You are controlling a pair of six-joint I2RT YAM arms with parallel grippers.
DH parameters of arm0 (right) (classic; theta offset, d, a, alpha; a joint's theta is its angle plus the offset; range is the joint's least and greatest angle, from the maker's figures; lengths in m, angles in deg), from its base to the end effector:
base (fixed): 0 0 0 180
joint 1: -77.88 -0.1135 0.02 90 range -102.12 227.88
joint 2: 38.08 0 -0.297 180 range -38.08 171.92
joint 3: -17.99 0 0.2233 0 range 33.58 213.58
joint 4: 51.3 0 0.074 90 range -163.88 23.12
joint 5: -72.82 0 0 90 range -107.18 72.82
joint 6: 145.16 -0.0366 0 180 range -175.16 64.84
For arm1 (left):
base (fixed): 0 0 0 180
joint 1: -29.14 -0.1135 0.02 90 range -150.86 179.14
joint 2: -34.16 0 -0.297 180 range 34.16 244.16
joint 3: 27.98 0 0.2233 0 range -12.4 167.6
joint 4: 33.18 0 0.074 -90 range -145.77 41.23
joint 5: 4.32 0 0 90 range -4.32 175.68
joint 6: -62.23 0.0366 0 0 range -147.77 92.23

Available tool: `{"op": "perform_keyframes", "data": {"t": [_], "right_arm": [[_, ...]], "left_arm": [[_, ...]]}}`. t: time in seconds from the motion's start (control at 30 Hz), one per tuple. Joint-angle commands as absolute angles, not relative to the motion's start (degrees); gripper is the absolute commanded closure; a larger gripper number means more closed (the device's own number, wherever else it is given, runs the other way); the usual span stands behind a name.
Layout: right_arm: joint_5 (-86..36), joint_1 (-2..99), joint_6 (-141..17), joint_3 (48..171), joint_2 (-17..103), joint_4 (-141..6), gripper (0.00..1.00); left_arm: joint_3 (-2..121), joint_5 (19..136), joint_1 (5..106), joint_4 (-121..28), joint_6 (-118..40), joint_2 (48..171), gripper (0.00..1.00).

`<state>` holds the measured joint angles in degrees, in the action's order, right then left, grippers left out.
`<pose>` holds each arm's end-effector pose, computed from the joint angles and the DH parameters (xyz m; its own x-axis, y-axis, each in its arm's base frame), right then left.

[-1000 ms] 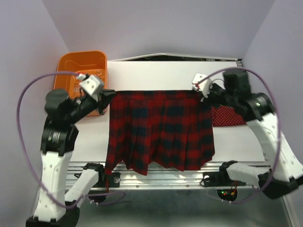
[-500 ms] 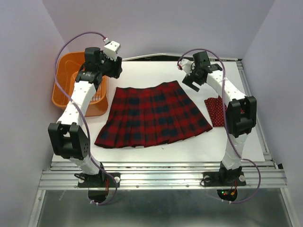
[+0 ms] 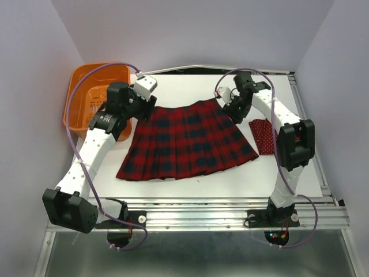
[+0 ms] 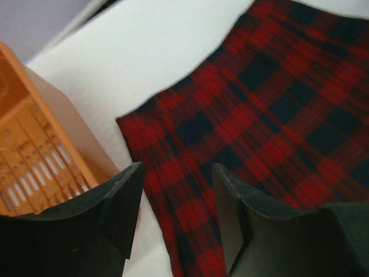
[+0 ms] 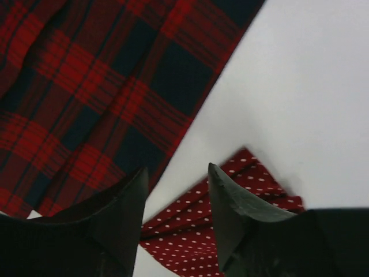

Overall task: Fold and stack the skirts
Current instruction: Flatten the skirt out

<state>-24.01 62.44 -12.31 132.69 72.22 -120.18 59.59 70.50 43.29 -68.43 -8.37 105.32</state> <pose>0.3779 0.1089 0.3096 -0.4244 -0.8177 -0.3888 -0.8216 0.5283 -0.2143 0.2321 -0.0684 0.4224 -0.1372 0.3652 -0.9208 0.5532 0.7993 0.2346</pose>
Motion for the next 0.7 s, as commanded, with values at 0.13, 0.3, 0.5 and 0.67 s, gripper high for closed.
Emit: {"op": "perform_keyframes", "data": {"t": [0.13,0.3,0.5,0.67], "right_arm": [[-24.1,62.2,-15.0,119.7,74.9,-123.9,0.55],[-23.6,60.6,-12.8,110.8,71.4,-127.2,0.56],[-29.2,54.8,-12.5,103.7,65.4,-134.0,0.56],[-41.7,48.8,-11.0,104.1,62.6,-143.1,0.60]], "left_arm": [[58.2,75.6,48.6,-77.0,-15.1,109.6,0.40],[59.0,73.8,48.6,-80.3,-18.7,116.8,0.45],[63.4,72.2,49.0,-82.1,-22.8,129.6,0.45],[69.2,71.4,49.0,-84.4,-23.0,139.9,0.44]]}}
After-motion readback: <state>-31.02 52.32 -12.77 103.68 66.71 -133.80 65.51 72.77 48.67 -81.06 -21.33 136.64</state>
